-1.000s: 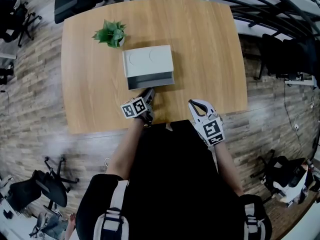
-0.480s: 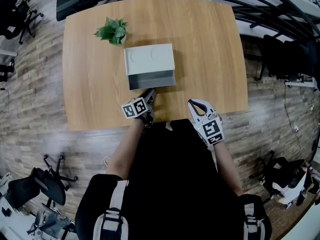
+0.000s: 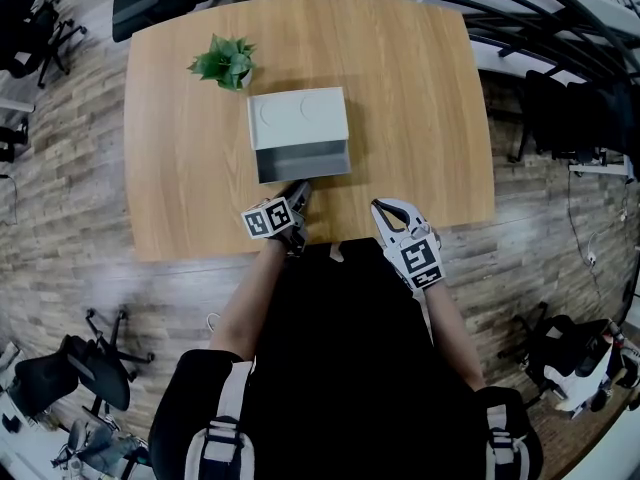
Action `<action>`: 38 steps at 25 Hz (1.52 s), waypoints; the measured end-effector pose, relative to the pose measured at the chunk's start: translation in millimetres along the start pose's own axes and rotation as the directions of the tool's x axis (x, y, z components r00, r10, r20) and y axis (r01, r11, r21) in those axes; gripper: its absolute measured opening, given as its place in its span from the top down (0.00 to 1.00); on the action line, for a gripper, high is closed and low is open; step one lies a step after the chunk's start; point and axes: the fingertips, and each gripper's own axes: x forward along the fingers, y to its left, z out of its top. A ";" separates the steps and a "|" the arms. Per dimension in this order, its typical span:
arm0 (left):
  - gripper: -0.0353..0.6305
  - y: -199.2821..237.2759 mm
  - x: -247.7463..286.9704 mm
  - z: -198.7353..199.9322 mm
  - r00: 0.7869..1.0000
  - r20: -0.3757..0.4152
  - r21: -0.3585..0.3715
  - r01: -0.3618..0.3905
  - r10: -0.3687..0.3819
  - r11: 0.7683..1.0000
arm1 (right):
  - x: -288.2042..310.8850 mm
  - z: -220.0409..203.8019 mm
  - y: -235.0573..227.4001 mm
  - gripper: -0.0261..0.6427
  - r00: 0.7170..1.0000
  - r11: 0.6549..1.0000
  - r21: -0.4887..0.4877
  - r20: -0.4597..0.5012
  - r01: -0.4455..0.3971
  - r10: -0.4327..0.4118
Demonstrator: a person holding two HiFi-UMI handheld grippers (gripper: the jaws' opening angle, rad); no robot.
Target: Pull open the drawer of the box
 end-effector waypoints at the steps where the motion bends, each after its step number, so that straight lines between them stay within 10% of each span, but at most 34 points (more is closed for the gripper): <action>1: 0.82 -0.9 -0.7 0.2 1.000 -0.001 -0.003 0.001 -0.001 1.000 | 0.7 0.0 0.3 0.92 1.000 1.000 0.000 0.000 -0.001 0.001; 38: 0.82 -3.4 -13.0 -30.1 1.000 -0.031 -0.047 0.002 -0.003 0.999 | -10.6 -1.6 6.5 0.92 0.999 0.999 -0.037 0.018 -0.026 0.026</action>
